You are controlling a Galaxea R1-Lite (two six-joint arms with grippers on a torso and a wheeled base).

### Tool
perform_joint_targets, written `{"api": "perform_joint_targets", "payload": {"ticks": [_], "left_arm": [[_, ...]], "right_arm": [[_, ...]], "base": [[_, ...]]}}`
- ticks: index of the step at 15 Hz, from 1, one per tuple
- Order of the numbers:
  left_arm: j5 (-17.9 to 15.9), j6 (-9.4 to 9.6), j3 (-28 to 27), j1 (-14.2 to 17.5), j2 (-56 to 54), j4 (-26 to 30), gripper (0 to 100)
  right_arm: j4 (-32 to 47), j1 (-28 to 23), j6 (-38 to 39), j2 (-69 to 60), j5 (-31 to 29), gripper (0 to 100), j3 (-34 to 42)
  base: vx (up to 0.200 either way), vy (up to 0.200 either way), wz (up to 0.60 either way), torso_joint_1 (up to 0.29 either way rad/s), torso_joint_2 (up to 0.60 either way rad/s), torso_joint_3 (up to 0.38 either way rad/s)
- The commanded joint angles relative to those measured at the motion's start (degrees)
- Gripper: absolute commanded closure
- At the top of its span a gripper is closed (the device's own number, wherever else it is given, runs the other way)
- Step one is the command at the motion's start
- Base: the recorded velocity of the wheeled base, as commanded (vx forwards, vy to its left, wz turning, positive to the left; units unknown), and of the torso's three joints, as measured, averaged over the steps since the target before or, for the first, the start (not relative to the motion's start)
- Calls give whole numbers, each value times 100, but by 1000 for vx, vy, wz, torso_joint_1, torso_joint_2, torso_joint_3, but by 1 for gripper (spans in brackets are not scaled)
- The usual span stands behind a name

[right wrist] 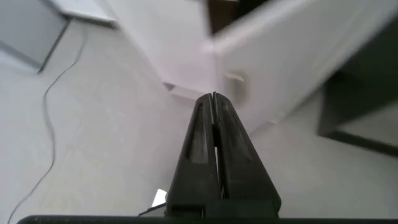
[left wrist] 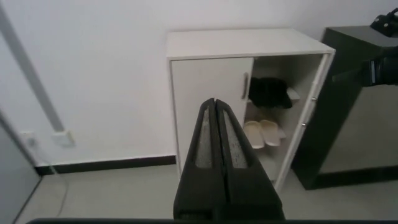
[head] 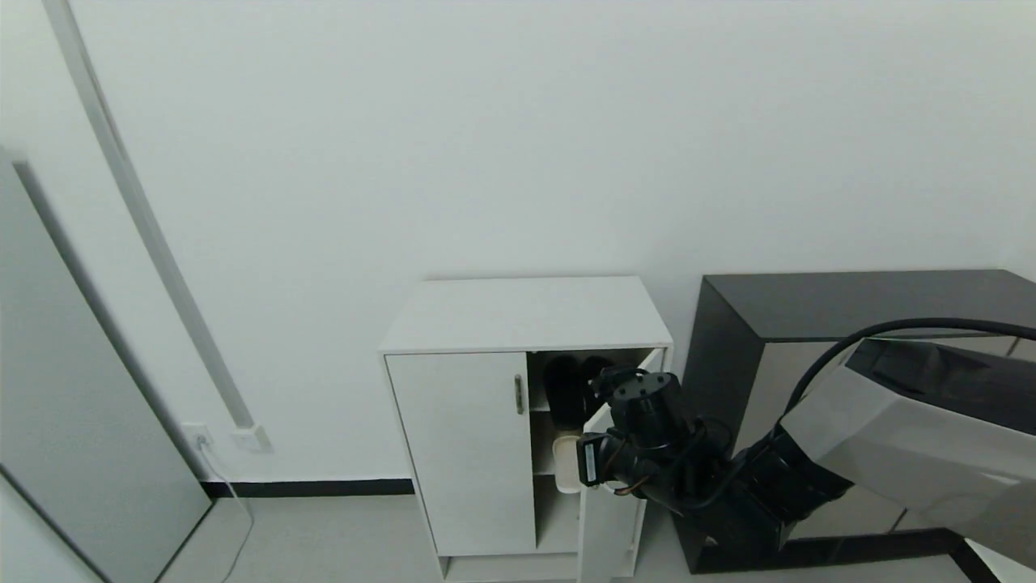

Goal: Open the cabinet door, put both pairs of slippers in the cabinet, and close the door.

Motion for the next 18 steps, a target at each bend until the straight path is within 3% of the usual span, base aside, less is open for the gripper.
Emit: {"api": "perform_joint_targets", "payload": {"ticks": [1, 5, 9, 18], "left_arm": [[1, 0, 0, 0, 7, -1, 100], [-8, 9, 0, 0, 7, -1, 100], [-8, 18, 0, 0, 7, -1, 100], [-8, 26, 0, 0, 7, 8, 100]], "right_arm": [[-35, -47, -36, -12, -43, 100, 3], [-71, -178, -625, -153, -948, 100, 223], [-62, -310, -634, -627, -948, 100, 856], [-941, -565, -581, -496, -922, 100, 2358]], "base": [[0, 0, 0, 0, 0, 0], [0, 0, 0, 0, 0, 0], [0, 0, 0, 0, 0, 0], [178, 0, 0, 3, -1, 3]]}}
